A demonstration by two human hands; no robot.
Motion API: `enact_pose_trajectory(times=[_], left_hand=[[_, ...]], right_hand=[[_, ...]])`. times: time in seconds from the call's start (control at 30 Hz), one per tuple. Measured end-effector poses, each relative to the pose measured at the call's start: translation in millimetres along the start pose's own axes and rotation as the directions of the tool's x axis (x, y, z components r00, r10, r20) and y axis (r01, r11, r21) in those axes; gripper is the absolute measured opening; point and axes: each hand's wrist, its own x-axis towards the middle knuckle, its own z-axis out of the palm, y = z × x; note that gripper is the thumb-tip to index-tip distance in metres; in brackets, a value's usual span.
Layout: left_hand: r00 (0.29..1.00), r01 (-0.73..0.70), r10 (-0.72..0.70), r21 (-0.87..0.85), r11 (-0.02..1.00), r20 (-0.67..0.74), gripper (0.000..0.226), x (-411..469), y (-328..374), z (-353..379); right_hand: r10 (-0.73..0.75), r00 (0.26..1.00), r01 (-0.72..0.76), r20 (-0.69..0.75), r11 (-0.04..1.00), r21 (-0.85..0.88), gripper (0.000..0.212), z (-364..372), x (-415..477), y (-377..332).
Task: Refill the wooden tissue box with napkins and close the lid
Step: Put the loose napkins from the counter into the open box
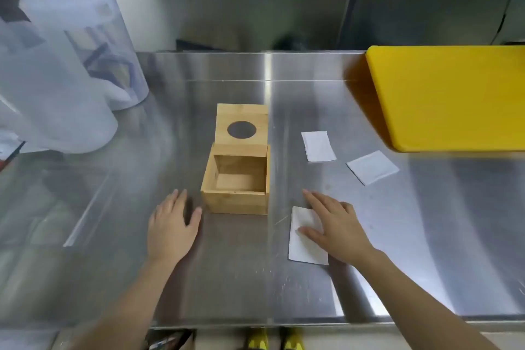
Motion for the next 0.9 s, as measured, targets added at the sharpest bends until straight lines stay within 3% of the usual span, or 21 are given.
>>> enact_pose_trajectory(times=[0.13,0.43,0.57,0.7,0.9], left_hand=[[0.999,-0.041,0.041,0.110,0.993,0.000,0.051,-2.5,-4.0,6.5],[0.999,-0.046,0.049,0.129,0.991,-0.022,0.051,-2.5,-4.5,10.1],[0.999,-0.046,0.047,0.146,0.988,-0.006,0.052,-2.3,-4.2,9.1],[0.999,-0.048,0.050,0.131,0.990,-0.008,0.052,-3.6,-3.0,8.0],[0.999,-0.047,0.049,0.115,0.992,-0.015,0.051,-5.1,-1.1,7.5]], right_hand=[[-0.003,1.000,0.003,0.006,1.000,-0.003,0.062,6.1,2.2,-0.3],[0.222,0.975,-0.223,-0.033,0.974,-0.033,0.038,9.4,9.3,-7.9],[0.130,0.989,-0.130,-0.077,0.991,-0.001,0.036,0.2,12.6,-6.3],[-0.043,0.996,0.038,0.084,0.998,0.056,0.035,-5.8,19.3,-7.9],[-0.020,0.961,0.010,0.277,0.999,0.038,0.040,-10.1,32.4,-14.8]])
